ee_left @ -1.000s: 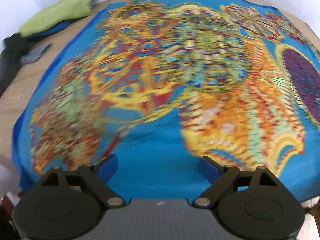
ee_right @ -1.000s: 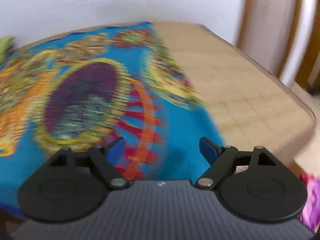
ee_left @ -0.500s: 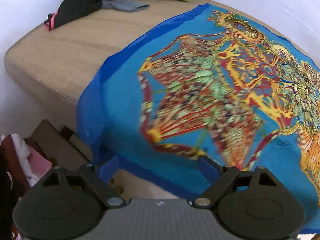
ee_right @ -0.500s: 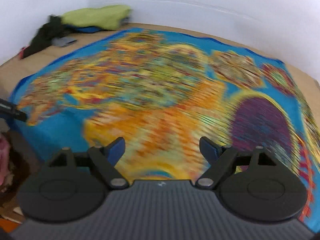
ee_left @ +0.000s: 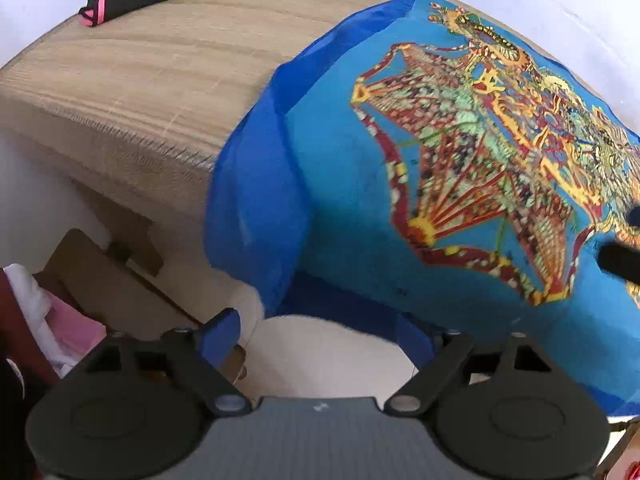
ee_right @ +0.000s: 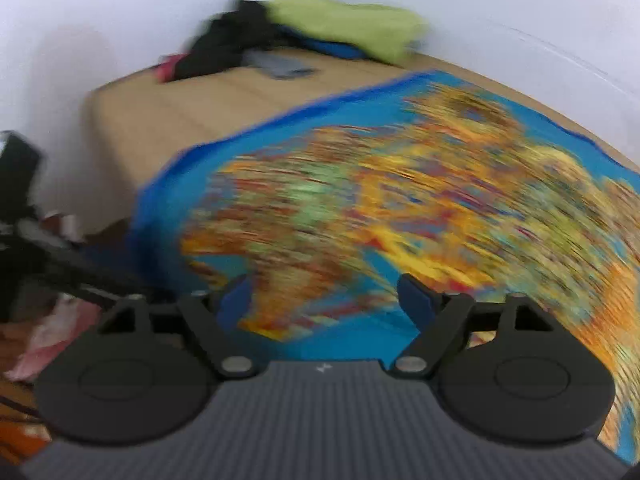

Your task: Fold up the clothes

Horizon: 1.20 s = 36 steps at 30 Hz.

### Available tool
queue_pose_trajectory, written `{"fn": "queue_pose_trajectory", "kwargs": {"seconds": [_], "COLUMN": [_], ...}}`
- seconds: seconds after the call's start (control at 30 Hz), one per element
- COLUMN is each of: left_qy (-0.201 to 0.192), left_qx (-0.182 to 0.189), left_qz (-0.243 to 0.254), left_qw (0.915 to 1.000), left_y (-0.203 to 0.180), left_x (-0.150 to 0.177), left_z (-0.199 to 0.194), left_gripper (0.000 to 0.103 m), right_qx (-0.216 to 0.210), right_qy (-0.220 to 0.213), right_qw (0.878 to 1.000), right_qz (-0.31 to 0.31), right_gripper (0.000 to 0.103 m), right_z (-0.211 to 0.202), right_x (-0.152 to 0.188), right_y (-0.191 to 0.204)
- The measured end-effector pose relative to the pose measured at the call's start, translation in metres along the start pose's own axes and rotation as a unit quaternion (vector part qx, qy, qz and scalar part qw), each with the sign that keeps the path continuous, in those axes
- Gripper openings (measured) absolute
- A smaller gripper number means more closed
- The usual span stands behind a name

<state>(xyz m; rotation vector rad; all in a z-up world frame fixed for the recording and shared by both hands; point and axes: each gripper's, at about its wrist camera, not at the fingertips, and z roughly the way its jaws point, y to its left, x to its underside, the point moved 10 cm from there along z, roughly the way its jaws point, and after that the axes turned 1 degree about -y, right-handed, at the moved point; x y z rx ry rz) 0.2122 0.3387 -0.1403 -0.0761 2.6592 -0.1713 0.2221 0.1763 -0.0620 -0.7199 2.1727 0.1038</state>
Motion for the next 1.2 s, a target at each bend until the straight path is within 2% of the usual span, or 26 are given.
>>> {"fn": "queue_pose_trajectory", "kwargs": {"seconds": [0.07, 0.1, 0.23, 0.47, 0.5, 0.53, 0.57, 0.97, 1.2], "left_qy": [0.002, 0.000, -0.011, -0.009, -0.007, -0.005, -0.004, 0.005, 0.006], "left_qx": [0.000, -0.001, -0.011, -0.015, -0.017, -0.017, -0.018, 0.000, 0.001], "left_qz": [-0.001, -0.001, 0.000, -0.019, -0.024, -0.027, -0.028, -0.057, -0.067], "left_qw": [1.0000, 1.0000, 0.9999, 0.9997, 0.9995, 0.9995, 0.9994, 0.9984, 0.9977], "left_y": [0.010, 0.014, 0.030, 0.049, 0.052, 0.054, 0.057, 0.076, 0.084], "left_x": [0.005, 0.007, 0.012, 0.022, 0.023, 0.025, 0.025, 0.027, 0.028], "left_z": [0.001, 0.000, -0.007, -0.010, -0.009, -0.009, -0.008, -0.003, -0.003], "left_gripper": [0.087, 0.087, 0.087, 0.087, 0.087, 0.087, 0.087, 0.087, 0.087], "right_qx": [-0.028, -0.042, -0.085, -0.121, -0.123, -0.126, -0.128, -0.160, -0.187], "right_qy": [-0.002, -0.003, -0.003, 0.018, 0.018, 0.017, 0.016, 0.002, -0.007], "right_qw": [0.999, 0.998, 0.988, 0.980, 0.979, 0.978, 0.977, 0.963, 0.959], "right_qz": [-0.034, -0.051, -0.127, -0.157, -0.161, -0.165, -0.169, -0.217, -0.213], "right_gripper": [0.049, 0.048, 0.046, 0.046, 0.042, 0.031, 0.025, 0.026, 0.026], "right_z": [0.010, 0.015, 0.035, 0.061, 0.064, 0.066, 0.068, 0.092, 0.104], "right_x": [-0.011, -0.016, -0.029, -0.035, -0.036, -0.038, -0.039, -0.056, -0.065], "right_y": [0.022, 0.033, 0.072, 0.094, 0.096, 0.099, 0.103, 0.142, 0.161]}}
